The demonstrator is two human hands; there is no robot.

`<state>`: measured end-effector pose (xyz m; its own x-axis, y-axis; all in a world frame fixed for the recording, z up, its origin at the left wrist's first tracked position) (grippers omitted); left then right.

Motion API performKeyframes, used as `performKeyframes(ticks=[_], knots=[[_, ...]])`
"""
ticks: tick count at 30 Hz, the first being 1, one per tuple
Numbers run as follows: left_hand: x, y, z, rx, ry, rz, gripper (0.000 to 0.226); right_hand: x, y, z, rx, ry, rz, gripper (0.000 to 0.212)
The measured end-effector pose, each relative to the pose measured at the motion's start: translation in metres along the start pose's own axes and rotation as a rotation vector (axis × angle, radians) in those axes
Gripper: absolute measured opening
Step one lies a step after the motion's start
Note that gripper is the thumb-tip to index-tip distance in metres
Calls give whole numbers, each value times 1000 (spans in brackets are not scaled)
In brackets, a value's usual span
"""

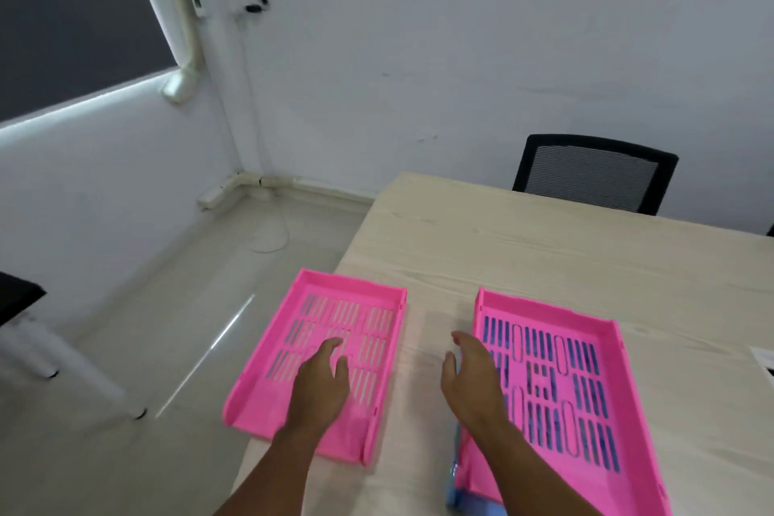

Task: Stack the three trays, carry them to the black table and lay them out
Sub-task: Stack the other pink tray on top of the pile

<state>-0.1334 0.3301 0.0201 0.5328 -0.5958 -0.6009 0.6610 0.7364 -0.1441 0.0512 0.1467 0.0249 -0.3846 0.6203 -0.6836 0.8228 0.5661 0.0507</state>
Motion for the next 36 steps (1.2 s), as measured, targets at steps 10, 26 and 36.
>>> performKeyframes(ticks=[10, 26, 36], knots=[[-61, 15, -85, -187, 192, 11, 44, 105, -21, -31, 147, -59, -412, 46], [-69, 19, -136, -329, 189, -79, 54, 125, -41, -19, 356, -87, -328, 43], [-67, 18, -106, -238, -91, 9, 30, 83, -21, -33, 209, -43, -84, 47]])
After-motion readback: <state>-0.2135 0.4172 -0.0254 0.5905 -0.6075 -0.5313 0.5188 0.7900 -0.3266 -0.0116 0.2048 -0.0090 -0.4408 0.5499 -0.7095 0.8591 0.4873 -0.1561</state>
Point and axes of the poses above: each hand's wrist, its own y-axis towards the middle knuckle, its own x-axis out of the palm, z = x × y, the point moved 8 cm from there along y, towards the middle knuckle, and after that the axes turned 7 degrees about -z, right-handed, at the moved point
